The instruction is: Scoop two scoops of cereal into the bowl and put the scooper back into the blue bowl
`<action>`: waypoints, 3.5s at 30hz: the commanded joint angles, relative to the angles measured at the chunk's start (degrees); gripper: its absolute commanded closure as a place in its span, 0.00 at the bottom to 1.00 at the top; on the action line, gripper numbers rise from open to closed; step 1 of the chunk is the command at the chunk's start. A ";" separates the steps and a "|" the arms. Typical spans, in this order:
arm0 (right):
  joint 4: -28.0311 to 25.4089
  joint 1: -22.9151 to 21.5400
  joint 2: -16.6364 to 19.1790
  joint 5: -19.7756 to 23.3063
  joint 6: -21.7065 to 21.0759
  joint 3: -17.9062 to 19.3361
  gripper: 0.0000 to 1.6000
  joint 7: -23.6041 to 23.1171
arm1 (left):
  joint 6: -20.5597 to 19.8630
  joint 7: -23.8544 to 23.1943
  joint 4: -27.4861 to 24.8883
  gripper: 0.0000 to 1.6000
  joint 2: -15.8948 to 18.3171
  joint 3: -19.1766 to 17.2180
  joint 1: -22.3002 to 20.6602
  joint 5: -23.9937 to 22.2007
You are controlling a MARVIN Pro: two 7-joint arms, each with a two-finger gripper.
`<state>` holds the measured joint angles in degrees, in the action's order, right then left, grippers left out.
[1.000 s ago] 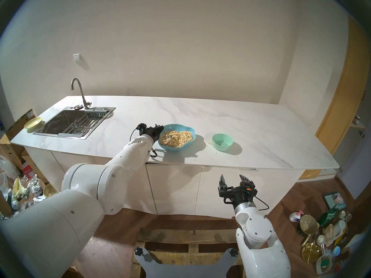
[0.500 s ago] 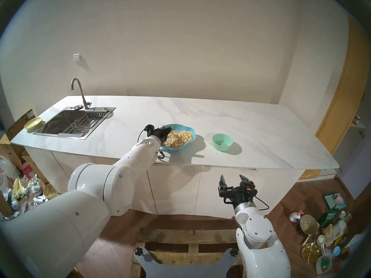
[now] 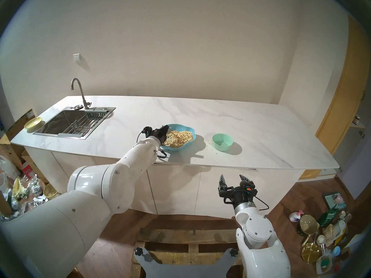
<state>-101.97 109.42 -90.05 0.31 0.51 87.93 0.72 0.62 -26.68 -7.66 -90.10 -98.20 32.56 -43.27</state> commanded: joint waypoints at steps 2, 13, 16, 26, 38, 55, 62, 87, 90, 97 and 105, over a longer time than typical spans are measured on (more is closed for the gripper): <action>-1.41 -0.31 -0.06 0.02 0.27 0.00 0.00 0.04 | -1.56 -2.82 -1.44 1.00 -0.13 -0.76 -1.59 -0.95; -1.32 -0.36 -0.06 0.02 0.30 0.00 0.00 0.03 | -2.06 -4.56 -3.16 1.00 0.60 -1.30 -2.17 -1.29; -1.32 -0.36 -0.06 0.02 0.30 0.00 0.00 0.03 | -2.02 -4.82 -3.77 1.00 0.86 -1.00 -2.06 -0.92; -1.31 -0.37 -0.06 0.02 0.31 0.00 0.00 0.03 | -2.64 -5.81 -6.65 1.00 2.54 -0.14 -1.45 -0.27; -1.35 -0.35 -0.06 0.02 0.30 0.00 0.00 0.04 | -7.52 -5.54 -9.91 1.00 2.10 -1.59 -0.38 -2.05; -1.36 -0.34 -0.06 0.02 0.29 0.00 0.00 0.04 | -14.07 -2.91 -15.41 1.00 0.68 -2.80 1.33 -3.14; -1.38 -0.33 -0.06 0.02 0.29 0.00 0.00 0.04 | -15.78 -1.25 -17.67 1.00 -0.07 -2.55 2.05 -2.83; -1.26 -0.40 -0.06 0.02 0.32 0.00 0.00 0.03 | -13.31 7.98 -10.11 1.00 -8.03 -0.32 -5.05 -1.75; -1.26 -0.40 -0.06 0.02 0.32 0.00 0.00 0.03 | -12.89 8.53 -8.91 1.00 -8.77 -0.01 -5.91 -1.65; -1.24 -0.41 -0.06 0.02 0.32 0.00 0.00 0.03 | -11.46 9.92 -6.30 1.00 -11.04 0.73 -7.58 -1.66; -1.18 -0.44 -0.05 0.02 0.33 0.00 0.00 0.02 | -10.19 11.47 -4.19 1.00 -13.23 1.42 -8.79 -1.82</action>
<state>-101.89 109.40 -90.04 0.31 0.51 87.93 0.71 -10.86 -14.99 -11.46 -100.87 -96.87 27.09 -44.97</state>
